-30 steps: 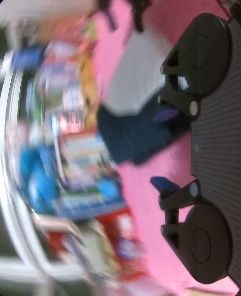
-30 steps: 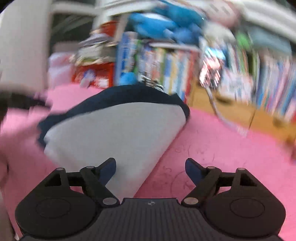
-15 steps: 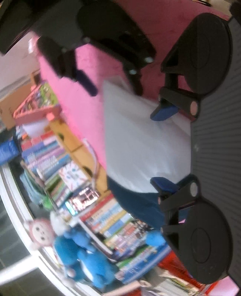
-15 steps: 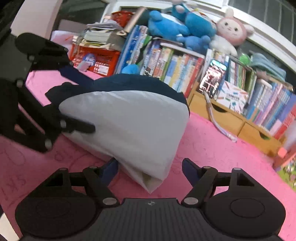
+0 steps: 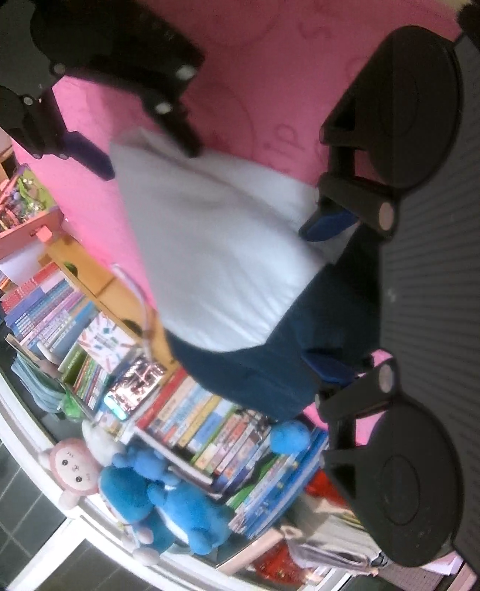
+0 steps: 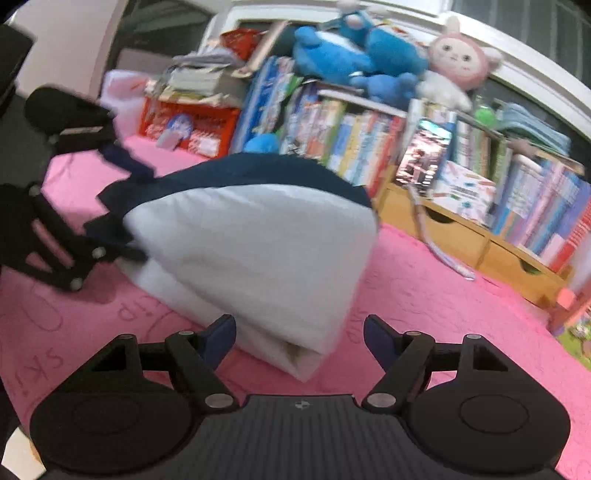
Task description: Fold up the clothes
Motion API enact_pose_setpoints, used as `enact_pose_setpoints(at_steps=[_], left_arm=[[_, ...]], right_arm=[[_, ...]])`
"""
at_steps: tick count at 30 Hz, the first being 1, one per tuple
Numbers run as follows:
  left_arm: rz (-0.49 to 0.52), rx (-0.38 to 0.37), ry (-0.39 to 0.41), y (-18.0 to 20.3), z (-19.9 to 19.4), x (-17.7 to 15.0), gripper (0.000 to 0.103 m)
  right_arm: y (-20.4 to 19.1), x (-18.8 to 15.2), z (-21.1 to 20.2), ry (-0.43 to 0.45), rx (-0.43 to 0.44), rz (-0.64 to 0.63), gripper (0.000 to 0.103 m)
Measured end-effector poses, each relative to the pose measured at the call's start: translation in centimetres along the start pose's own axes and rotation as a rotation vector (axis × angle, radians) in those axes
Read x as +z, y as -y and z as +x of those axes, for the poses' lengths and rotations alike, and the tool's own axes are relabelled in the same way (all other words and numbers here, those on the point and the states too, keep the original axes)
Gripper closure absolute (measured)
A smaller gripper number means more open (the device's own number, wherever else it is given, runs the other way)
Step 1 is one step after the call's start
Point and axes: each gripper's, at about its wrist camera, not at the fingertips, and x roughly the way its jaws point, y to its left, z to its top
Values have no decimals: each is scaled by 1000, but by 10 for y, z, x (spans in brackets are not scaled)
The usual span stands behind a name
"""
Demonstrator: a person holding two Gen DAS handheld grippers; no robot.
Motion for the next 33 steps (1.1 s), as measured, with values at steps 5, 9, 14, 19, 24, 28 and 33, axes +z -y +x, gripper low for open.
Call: enact_pose_setpoints(at_steps=[5,9,14,19,24,28,33], left_arm=[[-154,-17,21,-16,1,4,86],[-192,-1,59,-23,-13,6,90],[-219,-25,47,-21,-19,-5,92],[-264,-75,16,-16,-17,-17,92],[-313,-89,15,-16,-19,-16,92],[-386,-117,5,-23,-18,-20,91],[-499,-169,8,-35,-29,-30,88]], right_arm=[[-17,13,12,-4,-9,-21,20],[-19,22,11,23,-27,-32,21],[-31,19,12,34,-97,-149,22],[-6,5,11,-21,-177,-81,71],[-1,-3,7,-20,-172,-68,72],[-28,9,15,10,-132,-181,56],[-63,25,25,50,-77,-326,47]])
